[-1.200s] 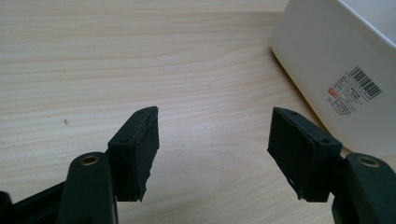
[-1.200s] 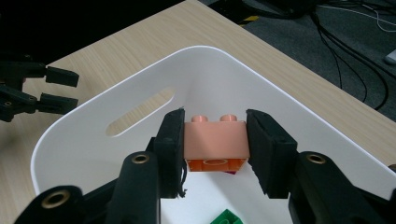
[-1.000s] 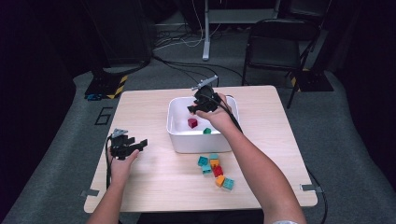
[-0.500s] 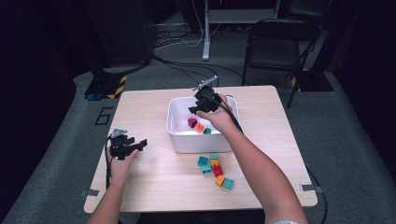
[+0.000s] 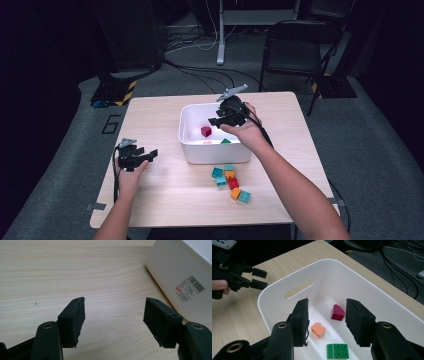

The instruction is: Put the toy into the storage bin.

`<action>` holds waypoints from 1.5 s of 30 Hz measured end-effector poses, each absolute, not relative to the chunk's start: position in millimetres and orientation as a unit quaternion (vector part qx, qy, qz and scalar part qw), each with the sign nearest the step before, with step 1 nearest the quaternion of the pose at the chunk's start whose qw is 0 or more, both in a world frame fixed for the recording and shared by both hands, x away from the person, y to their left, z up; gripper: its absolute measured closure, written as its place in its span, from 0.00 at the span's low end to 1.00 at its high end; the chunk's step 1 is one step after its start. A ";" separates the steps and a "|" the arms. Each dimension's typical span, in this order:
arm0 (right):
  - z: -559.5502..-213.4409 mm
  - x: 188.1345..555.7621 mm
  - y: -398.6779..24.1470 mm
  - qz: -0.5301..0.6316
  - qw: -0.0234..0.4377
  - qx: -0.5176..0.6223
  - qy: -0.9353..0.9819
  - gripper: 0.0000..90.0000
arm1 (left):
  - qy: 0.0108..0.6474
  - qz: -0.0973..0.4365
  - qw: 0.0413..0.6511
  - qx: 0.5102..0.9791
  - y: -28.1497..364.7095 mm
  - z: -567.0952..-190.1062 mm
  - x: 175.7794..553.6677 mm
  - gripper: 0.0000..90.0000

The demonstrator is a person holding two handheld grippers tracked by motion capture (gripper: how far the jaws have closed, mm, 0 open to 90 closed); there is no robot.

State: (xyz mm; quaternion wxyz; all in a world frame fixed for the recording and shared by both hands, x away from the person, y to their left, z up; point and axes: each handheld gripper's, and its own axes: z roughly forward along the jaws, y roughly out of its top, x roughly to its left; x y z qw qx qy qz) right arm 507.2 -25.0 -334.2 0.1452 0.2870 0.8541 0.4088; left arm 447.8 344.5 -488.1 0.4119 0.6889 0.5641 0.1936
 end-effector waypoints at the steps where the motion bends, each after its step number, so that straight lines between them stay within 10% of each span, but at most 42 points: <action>1: -332.4 503.8 -27.5 0.411 0.145 0.287 0.853 0.59 | 0.563 0.195 0.412 0.690 344.6 -487.9 447.7 0.37; 45: -374.5 405.1 -88.2 0.439 0.160 0.278 0.839 0.58 | 0.564 0.197 0.406 0.692 343.7 -488.3 447.0 0.37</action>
